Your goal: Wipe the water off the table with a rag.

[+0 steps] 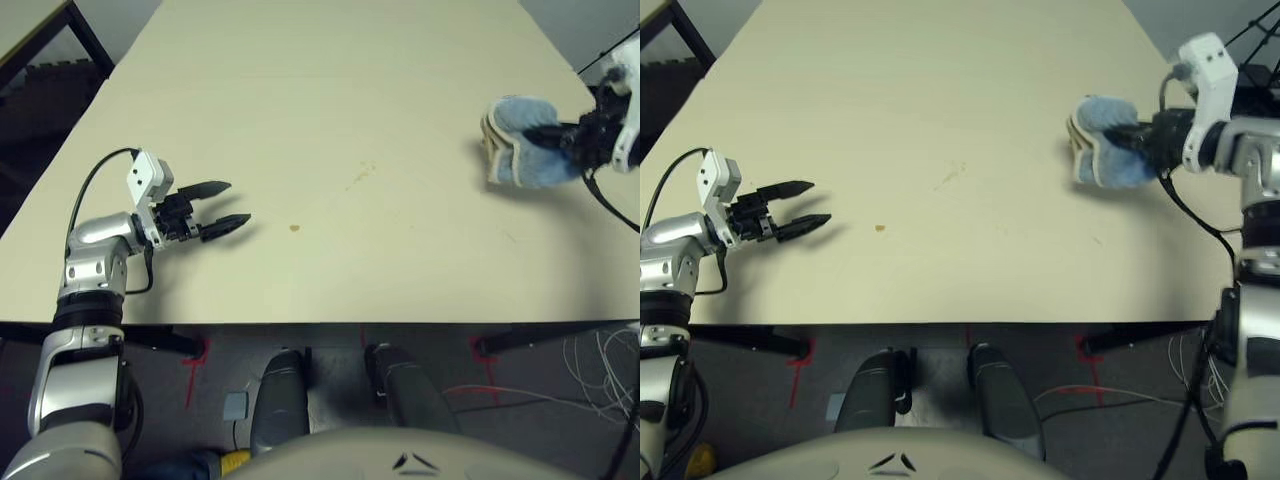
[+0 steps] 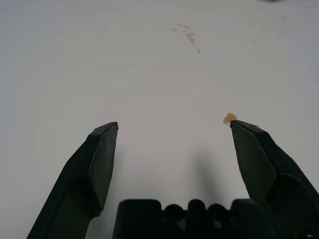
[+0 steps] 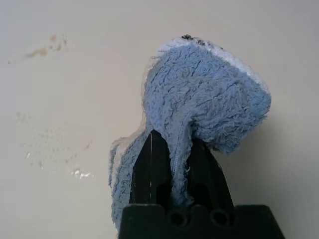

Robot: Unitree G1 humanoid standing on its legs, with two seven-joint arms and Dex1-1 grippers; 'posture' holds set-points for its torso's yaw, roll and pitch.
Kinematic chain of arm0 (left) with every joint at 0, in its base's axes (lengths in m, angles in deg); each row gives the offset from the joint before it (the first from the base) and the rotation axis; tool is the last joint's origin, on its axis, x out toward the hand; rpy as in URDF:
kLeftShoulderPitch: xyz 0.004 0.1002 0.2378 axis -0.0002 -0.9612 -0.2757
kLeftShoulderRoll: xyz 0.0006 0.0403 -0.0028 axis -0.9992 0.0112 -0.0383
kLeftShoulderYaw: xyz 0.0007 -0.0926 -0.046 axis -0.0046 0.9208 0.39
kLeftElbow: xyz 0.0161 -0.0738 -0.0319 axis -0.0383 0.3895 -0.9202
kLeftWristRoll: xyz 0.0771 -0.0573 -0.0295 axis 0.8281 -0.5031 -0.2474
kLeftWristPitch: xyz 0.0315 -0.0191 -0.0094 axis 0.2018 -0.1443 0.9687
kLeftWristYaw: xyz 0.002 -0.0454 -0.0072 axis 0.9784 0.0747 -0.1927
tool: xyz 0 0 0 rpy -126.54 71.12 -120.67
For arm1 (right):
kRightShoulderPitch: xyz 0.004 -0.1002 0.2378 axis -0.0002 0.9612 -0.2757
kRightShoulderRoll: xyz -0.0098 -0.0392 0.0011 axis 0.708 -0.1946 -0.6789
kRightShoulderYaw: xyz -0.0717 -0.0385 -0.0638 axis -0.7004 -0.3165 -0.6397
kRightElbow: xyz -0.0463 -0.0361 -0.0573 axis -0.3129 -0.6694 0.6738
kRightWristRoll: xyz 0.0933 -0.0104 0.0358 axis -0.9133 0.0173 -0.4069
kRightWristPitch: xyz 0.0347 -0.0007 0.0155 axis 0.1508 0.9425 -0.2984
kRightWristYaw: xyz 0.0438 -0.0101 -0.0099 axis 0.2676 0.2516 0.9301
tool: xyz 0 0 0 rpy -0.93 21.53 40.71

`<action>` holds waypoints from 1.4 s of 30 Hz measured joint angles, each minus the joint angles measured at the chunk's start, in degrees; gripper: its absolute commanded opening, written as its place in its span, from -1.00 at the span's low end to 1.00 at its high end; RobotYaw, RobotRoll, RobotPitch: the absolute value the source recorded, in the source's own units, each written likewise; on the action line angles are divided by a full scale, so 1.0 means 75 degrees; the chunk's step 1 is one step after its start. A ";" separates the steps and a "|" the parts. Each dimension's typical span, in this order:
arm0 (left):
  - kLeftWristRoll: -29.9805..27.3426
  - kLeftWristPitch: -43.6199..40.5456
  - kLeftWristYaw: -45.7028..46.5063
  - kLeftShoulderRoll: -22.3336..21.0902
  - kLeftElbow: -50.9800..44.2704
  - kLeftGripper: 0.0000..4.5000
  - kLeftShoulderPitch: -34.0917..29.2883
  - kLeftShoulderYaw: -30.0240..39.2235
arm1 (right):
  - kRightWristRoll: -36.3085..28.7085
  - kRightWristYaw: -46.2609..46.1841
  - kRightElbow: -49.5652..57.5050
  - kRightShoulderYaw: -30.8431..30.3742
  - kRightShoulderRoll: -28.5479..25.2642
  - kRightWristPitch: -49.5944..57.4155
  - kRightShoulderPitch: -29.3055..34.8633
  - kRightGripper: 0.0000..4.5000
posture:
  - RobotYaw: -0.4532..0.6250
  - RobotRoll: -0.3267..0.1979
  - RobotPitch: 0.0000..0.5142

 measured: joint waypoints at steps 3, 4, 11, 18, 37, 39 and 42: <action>0.0001 -0.0001 0.0001 0.0010 0.0004 1.00 0.0040 -0.0001 | 0.0037 -0.0122 -0.0237 0.0000 0.0124 -0.0144 0.0080 -0.95 | -0.51 0.25 -0.48; 0.0001 -0.0001 0.0000 0.0011 0.0005 1.00 0.0064 -0.0001 | 0.0069 -0.0180 -0.0298 0.0000 0.0185 -0.0241 0.0079 -0.95 | -0.51 0.25 -0.48; 0.0005 -0.0002 0.0000 0.0011 0.0024 1.00 0.0103 -0.0004 | 0.0578 -0.0936 -0.1391 -0.0034 0.0649 -0.1427 0.0020 -0.31 | -0.49 0.25 -0.48; -0.0034 -0.0134 0.0057 -0.0020 -0.0238 1.00 0.0009 0.0059 | 0.0888 -0.1542 -0.1718 0.0002 0.0520 -0.2183 -0.0072 0.89 | -0.47 0.25 -0.48; -0.0032 0.0636 0.4494 0.0452 0.0461 1.00 0.0357 0.1574 | -0.0749 -0.2741 -0.2009 0.2693 0.1147 -0.5426 0.0625 1.00 | -0.43 0.25 -0.44; 0.0018 0.0802 0.4998 0.0454 0.0745 1.00 0.0472 0.1707 | -0.0874 -0.2755 -0.2069 0.2780 0.1266 -0.5799 0.0721 1.00 | -0.42 0.25 -0.45; 0.0096 0.1047 0.5626 0.0451 0.1177 1.00 0.0694 0.1830 | -0.0995 -0.2772 -0.2265 0.2967 0.1478 -0.6282 0.0894 1.00 | -0.41 0.25 -0.45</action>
